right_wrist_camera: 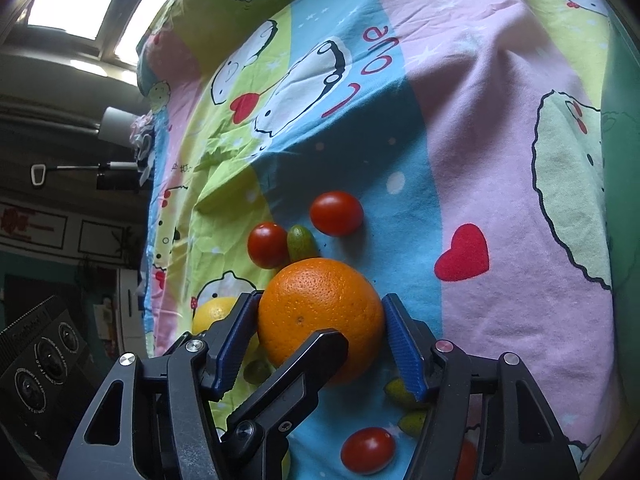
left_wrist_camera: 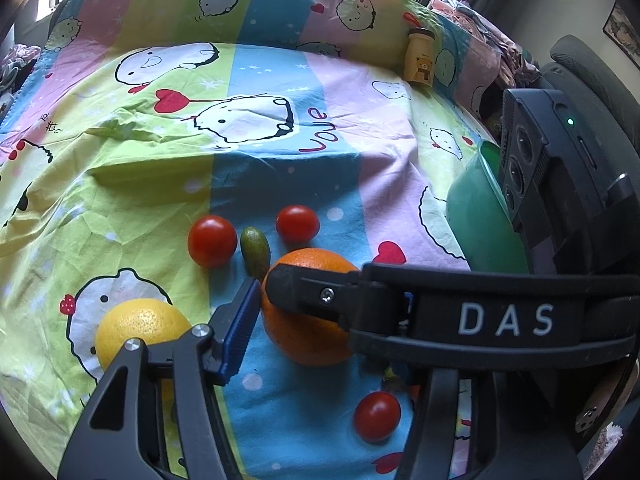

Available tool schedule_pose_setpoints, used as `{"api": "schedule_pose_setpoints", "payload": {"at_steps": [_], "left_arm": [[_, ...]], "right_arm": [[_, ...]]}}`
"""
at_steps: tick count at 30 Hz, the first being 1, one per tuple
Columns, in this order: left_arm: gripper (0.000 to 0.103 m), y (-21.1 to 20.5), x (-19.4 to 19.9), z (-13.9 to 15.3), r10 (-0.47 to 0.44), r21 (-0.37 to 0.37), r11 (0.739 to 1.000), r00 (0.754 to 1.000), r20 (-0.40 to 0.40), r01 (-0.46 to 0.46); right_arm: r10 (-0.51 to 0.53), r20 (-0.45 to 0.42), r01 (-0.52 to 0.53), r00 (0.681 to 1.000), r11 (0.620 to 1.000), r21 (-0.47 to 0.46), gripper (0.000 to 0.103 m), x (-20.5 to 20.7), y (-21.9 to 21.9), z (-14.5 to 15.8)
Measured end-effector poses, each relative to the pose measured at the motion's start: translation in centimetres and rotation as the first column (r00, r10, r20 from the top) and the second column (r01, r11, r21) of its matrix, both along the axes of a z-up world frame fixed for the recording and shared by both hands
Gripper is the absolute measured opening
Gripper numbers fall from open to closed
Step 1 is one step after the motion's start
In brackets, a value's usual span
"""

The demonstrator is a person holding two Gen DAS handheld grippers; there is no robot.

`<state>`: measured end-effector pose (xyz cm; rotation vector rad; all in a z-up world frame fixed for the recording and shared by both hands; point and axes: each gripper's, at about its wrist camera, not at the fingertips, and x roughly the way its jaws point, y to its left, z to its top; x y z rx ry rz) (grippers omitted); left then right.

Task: Organize fruits
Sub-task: 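Lift the orange with the right tool and carry it toward the green basin, then lower the held orange into the green basin with the right tool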

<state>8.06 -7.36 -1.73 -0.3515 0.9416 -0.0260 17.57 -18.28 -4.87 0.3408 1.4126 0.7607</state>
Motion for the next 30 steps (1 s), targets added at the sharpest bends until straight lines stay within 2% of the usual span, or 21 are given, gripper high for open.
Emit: {"api": "schedule_pose_setpoints", "payload": {"at_steps": [15,30], "left_arm": [[0.055,-1.0,-0.9,2.8,-0.012,0.043,0.999,0.995,0.095,0.008],[0.055,-3.0,-2.0,6.0,-0.053,0.105,0.994,0.973,0.224,0.03]], "right_arm": [[-0.018,0.089,0.014,0.996,0.999,0.048,0.067,-0.9,-1.0,3.0],[-0.052,0.219,0.029,0.974,0.994,0.108,0.067,-2.4,-2.9,6.9]]}}
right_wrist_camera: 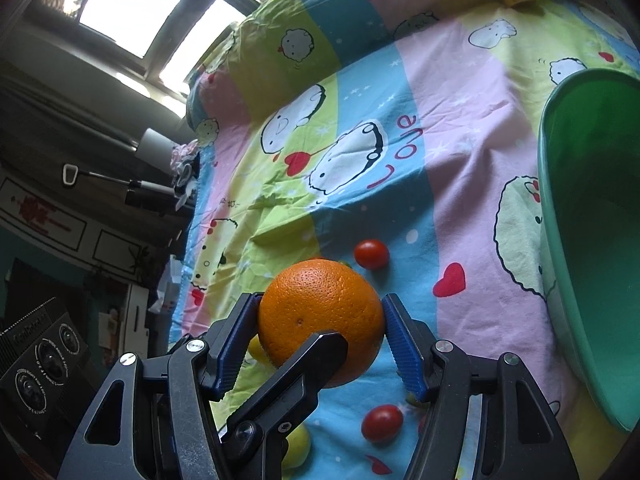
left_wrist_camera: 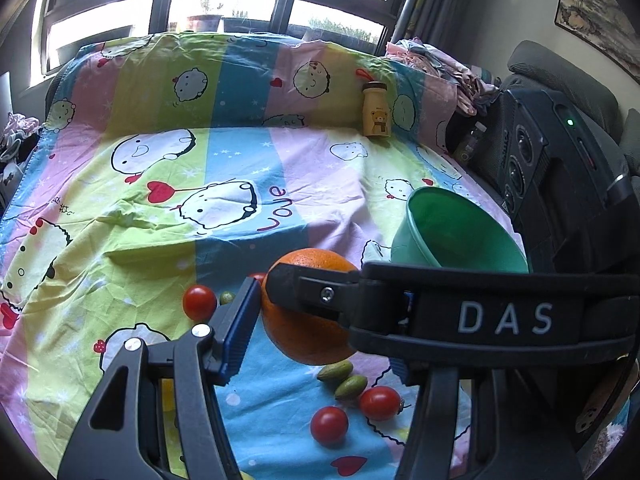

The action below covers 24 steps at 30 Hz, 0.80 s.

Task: Organize fruits
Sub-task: 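Lower the held orange into the green basin with the right tool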

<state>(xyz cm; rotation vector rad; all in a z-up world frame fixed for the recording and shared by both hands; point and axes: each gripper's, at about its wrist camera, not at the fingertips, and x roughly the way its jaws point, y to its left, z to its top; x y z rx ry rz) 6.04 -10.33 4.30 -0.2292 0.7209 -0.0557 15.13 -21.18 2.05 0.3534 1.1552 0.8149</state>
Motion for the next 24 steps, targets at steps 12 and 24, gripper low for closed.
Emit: {"api": "schedule_pose_setpoints", "payload": {"at_steps": [12,24], "left_arm": [[0.055,-2.8,0.4,1.8,-0.064,0.032,0.998,0.995,0.073,0.062],[0.055,-6.0,1.7,2.8,-0.156,0.036,0.988,0.982,0.105,0.153]], "right_arm": [[-0.07,0.065,0.067,0.995,0.997,0.042,0.067,-0.3,-3.0,2.1],[-0.175,0.096,0.17,0.98,0.983,0.065,0.067,0.2,-7.1,2.9]]}}
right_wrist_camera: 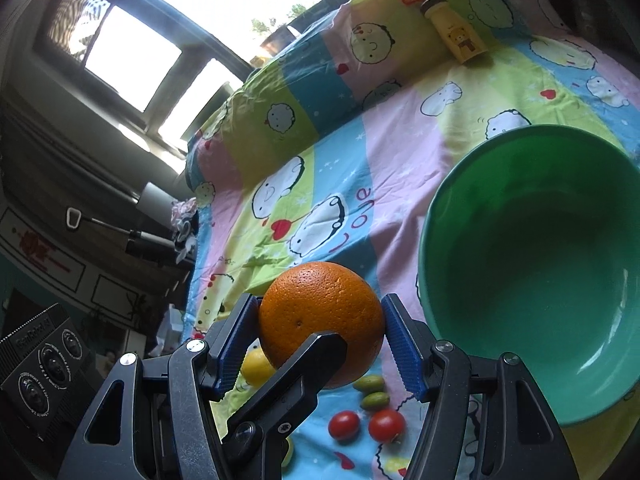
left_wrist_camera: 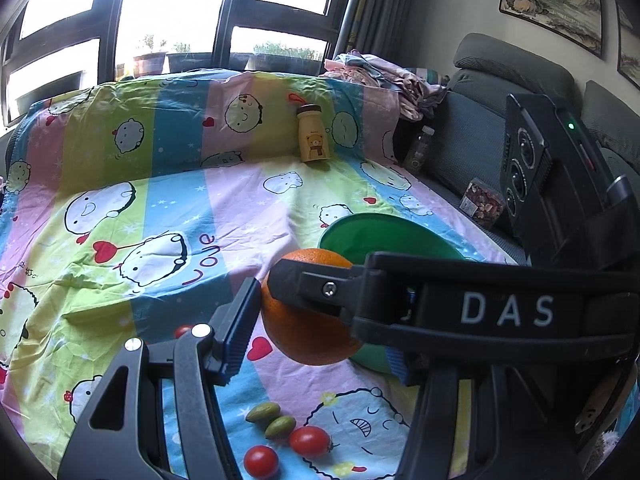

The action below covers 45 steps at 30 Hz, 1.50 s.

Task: Organize fruits
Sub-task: 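Lower the held orange into the green basin with the right tool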

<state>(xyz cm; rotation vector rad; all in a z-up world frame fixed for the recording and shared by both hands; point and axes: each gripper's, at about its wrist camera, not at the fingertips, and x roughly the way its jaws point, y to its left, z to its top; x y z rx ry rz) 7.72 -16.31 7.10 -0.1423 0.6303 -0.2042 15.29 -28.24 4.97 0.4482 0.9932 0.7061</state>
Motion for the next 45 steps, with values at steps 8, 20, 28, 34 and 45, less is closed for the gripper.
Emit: {"api": "schedule_pose_setpoints", "payload": {"at_steps": [8,20,28,34,45], "left_arm": [[0.055,-2.2,1.1,0.3,-0.073,-0.001,0.997,0.997,0.018,0.073],[0.055,-4.9,2.6,0.1,-0.155,-0.012,0.988,0.988,0.026,0.156],[0.055,-6.8,3.9,-0.5,-0.203,-0.027,0.979,0.979,0.003,0.204],[0.055,-7.6,4.6,-1.1,-0.232,-0.047,0.972,0.973,-0.009,0.231],[0.055,-8.4,5.7,-2.0,-0.26,-0.072,0.964,0.965,-0.035,0.257]], "right_arm": [[-0.073,0.022,0.073,0.997,0.997,0.003,0.067,0.2,-2.8,0.4],[-0.167,0.036,0.167,0.985,0.986,0.006,0.067,0.5,-6.0,0.6],[-0.227,0.017,0.227,0.974,0.974,0.006,0.067,1.0,-8.3,0.0],[-0.258,0.0,0.258,0.966,0.966,-0.012,0.067,1.4,-9.3,-0.5],[-0.288,-0.022,0.287,0.957,0.957,-0.037,0.067,1.5,-10.3,-1.0]]}}
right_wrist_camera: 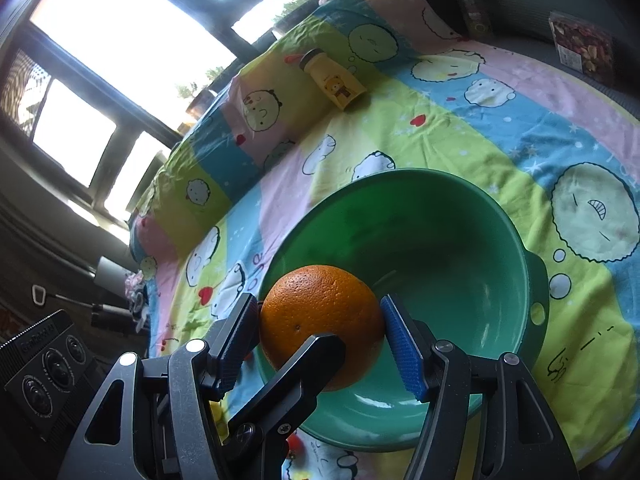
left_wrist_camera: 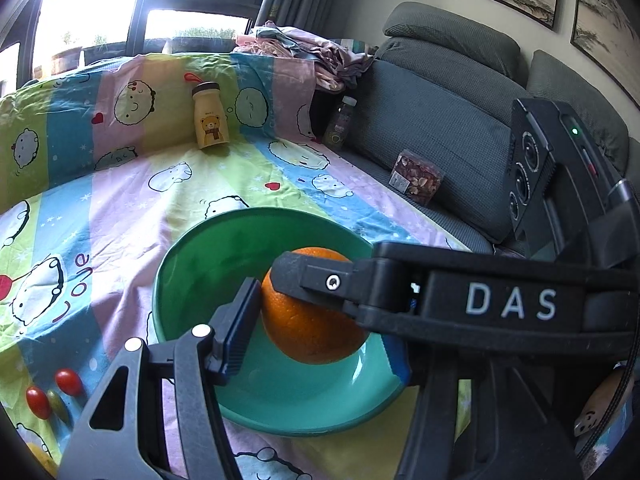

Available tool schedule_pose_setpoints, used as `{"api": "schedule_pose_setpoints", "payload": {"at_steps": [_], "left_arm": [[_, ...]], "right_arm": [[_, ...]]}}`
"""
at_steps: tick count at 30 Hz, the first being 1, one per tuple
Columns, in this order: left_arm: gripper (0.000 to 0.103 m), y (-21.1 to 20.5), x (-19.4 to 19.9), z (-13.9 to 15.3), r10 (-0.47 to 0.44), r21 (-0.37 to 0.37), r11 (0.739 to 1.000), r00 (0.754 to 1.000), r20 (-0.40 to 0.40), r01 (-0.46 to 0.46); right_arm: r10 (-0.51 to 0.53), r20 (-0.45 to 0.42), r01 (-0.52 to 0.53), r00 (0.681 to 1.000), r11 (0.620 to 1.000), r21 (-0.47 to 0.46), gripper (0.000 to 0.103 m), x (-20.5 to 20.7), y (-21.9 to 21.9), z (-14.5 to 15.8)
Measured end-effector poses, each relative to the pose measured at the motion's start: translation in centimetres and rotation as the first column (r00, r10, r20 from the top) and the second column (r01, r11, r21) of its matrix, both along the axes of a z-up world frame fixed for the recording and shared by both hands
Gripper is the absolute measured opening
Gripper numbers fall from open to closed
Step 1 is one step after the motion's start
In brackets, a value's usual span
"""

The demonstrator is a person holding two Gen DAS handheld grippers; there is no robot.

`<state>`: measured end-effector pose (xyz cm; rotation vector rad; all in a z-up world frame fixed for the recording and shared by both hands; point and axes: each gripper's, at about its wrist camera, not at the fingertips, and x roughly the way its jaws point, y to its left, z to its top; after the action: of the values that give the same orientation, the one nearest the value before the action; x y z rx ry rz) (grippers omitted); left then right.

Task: Organize fruits
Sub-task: 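Lower the held orange into the green basin with the right tool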

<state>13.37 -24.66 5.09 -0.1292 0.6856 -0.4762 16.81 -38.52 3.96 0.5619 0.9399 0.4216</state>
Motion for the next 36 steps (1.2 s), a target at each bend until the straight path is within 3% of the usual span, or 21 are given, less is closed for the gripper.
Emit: {"api": "schedule_pose_setpoints", "payload": {"at_steps": [18,36], "left_arm": [[0.055,0.2,1.6,-2.1,0.002,-0.035,0.999,0.996,-0.089,-0.005],[0.055,0.5,2.2,-2.9,-0.003,-0.05,0.999,0.991,-0.131,-0.004]], "right_arm": [[-0.003,-0.085,0.001,0.996,0.999,-0.032,0.067,1.6,0.2,-2.1],[-0.009,-0.113,0.002,0.994,0.998,-0.062,0.067,2.1,0.7,-2.6]]}}
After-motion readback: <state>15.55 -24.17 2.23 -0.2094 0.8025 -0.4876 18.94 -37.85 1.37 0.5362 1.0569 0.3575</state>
